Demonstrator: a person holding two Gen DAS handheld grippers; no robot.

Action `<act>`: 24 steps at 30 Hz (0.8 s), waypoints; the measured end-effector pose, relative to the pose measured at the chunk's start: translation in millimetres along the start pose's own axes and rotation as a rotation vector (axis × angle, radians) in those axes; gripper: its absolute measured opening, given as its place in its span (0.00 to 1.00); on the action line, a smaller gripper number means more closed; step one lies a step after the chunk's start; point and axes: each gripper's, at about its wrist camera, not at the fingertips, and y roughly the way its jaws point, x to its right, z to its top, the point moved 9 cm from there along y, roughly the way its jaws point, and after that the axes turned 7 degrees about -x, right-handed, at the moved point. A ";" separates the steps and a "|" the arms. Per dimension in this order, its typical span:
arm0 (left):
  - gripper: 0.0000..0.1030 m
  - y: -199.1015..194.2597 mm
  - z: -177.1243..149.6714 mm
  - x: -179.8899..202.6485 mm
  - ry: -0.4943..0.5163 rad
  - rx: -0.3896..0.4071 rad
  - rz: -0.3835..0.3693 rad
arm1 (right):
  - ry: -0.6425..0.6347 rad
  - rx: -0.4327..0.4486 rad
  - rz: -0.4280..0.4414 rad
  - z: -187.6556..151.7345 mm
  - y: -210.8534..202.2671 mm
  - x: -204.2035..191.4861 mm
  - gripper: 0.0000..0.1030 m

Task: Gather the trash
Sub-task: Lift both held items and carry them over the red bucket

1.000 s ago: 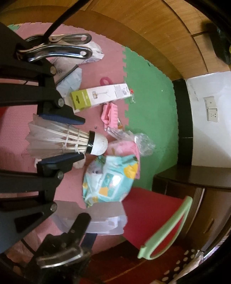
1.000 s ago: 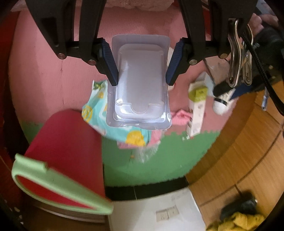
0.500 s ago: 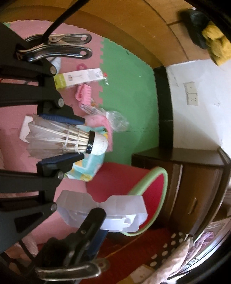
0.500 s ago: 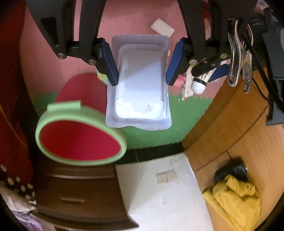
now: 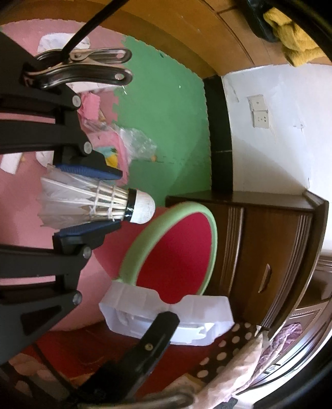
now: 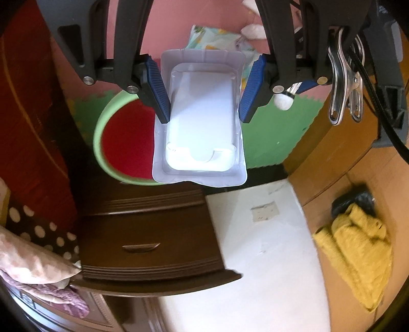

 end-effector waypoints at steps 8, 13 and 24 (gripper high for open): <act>0.32 17.2 30.4 34.3 0.036 0.020 -0.043 | 0.036 -0.024 -0.059 10.0 25.5 32.8 0.55; 0.32 32.9 43.2 48.4 0.056 0.019 -0.050 | 0.052 -0.031 -0.085 13.1 37.0 48.8 0.55; 0.33 63.9 56.8 58.1 0.077 0.024 -0.056 | 0.093 -0.043 -0.091 16.1 61.5 75.0 0.55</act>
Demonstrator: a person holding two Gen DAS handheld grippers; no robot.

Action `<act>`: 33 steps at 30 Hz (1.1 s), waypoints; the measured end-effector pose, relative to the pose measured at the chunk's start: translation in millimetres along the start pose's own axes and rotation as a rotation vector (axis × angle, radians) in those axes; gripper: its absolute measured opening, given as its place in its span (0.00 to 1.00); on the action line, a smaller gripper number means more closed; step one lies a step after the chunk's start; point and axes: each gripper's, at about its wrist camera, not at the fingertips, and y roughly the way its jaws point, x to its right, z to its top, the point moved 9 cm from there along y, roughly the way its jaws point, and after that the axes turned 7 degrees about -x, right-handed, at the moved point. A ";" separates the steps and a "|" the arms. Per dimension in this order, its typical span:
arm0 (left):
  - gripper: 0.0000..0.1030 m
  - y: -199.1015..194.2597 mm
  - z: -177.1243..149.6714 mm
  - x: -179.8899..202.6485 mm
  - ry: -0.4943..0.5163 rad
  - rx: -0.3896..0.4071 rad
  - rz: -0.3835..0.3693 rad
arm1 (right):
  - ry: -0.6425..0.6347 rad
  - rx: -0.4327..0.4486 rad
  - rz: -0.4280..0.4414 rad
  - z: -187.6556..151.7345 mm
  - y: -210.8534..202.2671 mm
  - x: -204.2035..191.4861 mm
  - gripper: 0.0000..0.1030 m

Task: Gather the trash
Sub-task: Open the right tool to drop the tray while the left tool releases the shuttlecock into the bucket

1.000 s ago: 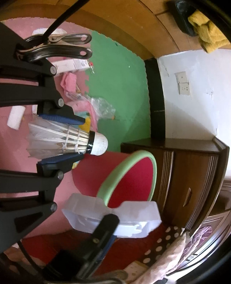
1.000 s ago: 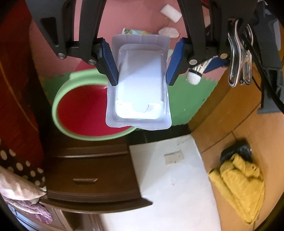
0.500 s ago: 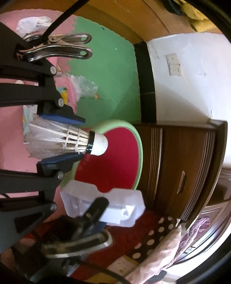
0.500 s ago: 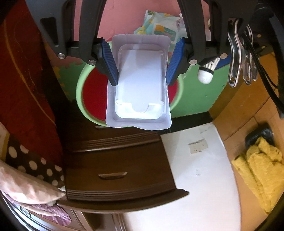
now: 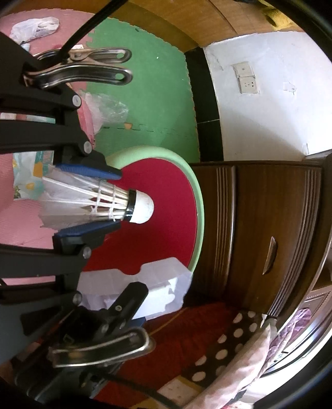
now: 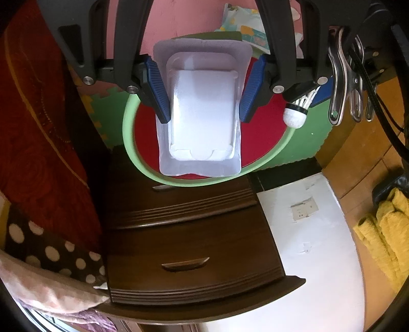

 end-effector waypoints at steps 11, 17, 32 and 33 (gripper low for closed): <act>0.33 11.6 9.4 3.6 0.018 0.022 0.000 | 0.020 0.023 0.001 3.7 8.7 10.3 0.55; 0.38 14.0 10.3 2.1 0.003 0.009 0.005 | 0.052 0.042 0.016 6.5 8.3 14.5 0.57; 0.49 14.7 7.2 -0.5 -0.003 -0.014 0.010 | 0.066 0.061 0.054 6.3 7.2 13.8 0.61; 0.50 14.4 6.8 -0.7 -0.003 -0.015 0.008 | 0.063 0.062 0.058 6.5 7.4 13.3 0.61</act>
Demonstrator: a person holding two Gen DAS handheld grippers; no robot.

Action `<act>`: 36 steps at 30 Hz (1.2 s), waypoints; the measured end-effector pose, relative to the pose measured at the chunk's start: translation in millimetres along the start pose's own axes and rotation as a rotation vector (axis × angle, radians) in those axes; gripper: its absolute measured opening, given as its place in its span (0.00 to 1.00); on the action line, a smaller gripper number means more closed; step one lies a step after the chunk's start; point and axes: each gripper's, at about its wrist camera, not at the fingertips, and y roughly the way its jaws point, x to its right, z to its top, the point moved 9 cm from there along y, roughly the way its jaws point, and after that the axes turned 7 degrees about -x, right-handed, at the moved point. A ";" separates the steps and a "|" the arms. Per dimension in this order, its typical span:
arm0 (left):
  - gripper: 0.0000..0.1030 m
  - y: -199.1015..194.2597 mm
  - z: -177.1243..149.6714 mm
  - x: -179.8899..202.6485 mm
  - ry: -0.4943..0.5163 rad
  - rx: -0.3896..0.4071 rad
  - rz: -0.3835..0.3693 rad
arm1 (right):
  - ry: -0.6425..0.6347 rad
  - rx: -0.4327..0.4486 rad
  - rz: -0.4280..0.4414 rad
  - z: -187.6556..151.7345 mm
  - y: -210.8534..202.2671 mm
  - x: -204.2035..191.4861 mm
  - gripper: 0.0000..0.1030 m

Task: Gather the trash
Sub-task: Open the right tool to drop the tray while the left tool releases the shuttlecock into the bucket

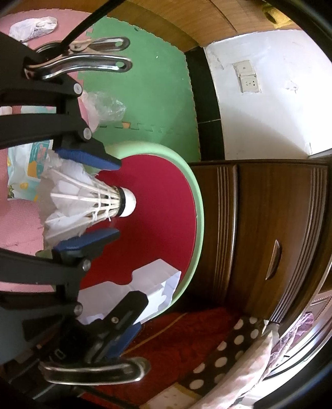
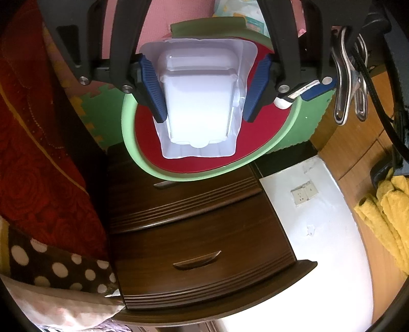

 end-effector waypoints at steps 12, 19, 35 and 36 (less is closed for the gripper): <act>0.52 -3.6 2.2 -7.5 -0.027 0.003 -0.013 | -0.018 0.033 0.053 2.7 -6.8 -9.2 0.66; 0.52 -11.8 4.9 -8.0 -0.030 0.022 -0.020 | 0.036 0.085 0.037 6.5 -19.1 5.1 0.66; 0.52 -26.6 9.3 -24.6 -0.068 0.040 -0.002 | -0.010 0.077 0.025 -3.1 -23.1 -5.7 0.66; 0.52 -25.6 11.2 -23.5 -0.071 0.038 -0.005 | -0.012 0.077 0.024 -3.5 -23.3 -6.0 0.66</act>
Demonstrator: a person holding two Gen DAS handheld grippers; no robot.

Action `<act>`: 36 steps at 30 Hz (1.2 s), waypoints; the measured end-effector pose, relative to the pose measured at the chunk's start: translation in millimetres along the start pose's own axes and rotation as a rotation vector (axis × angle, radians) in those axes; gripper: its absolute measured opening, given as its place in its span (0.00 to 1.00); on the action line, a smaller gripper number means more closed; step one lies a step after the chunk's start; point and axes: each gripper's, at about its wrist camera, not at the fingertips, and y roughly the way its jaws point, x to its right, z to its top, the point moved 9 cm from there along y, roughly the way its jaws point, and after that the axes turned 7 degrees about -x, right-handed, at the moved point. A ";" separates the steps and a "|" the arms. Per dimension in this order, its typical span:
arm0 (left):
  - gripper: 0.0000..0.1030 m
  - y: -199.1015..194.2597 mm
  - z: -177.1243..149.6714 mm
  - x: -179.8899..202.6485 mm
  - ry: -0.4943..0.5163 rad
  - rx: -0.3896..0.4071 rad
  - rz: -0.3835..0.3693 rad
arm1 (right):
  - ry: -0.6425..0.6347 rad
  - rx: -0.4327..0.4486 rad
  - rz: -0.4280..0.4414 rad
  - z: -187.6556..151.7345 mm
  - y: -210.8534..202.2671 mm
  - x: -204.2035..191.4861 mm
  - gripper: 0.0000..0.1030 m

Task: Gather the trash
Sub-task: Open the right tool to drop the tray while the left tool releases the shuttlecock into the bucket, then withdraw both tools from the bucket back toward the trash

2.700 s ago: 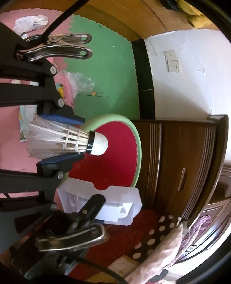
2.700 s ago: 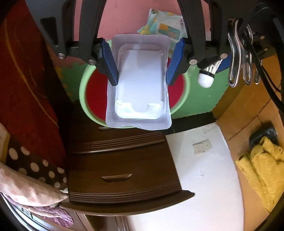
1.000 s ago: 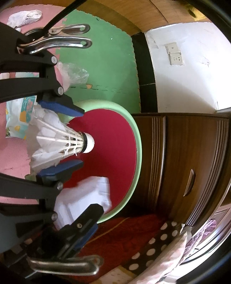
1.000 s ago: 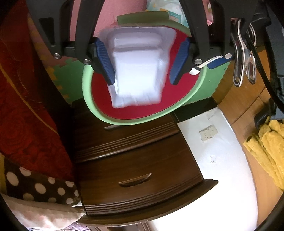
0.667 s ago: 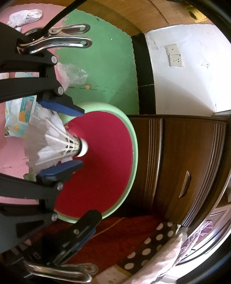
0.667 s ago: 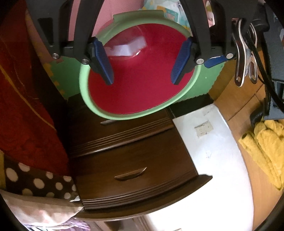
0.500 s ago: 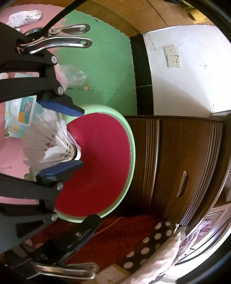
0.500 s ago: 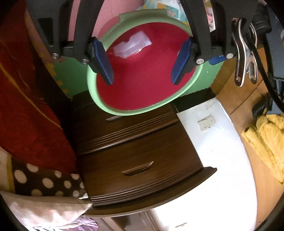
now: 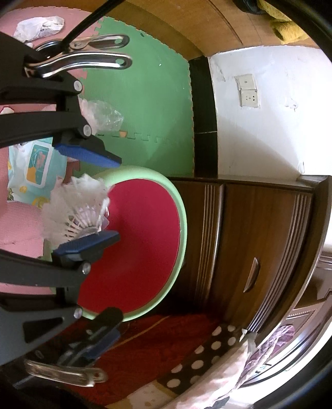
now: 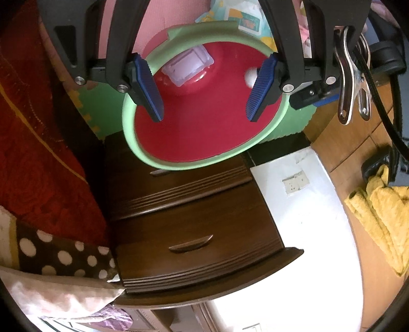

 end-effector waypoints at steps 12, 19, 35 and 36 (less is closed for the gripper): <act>0.52 8.6 13.5 7.5 0.021 0.001 0.003 | -0.004 -0.001 -0.026 -4.3 3.4 7.3 0.66; 0.52 3.9 2.1 -14.1 0.005 -0.002 0.040 | -0.016 -0.006 -0.023 -8.9 6.5 5.4 0.66; 0.52 -30.5 -58.3 -97.2 -0.027 -0.018 0.183 | -0.109 -0.042 0.039 -36.8 -10.3 -46.9 0.66; 0.52 -31.8 -63.2 -101.7 -0.029 -0.023 0.188 | -0.112 -0.048 0.045 -39.6 -11.4 -51.1 0.66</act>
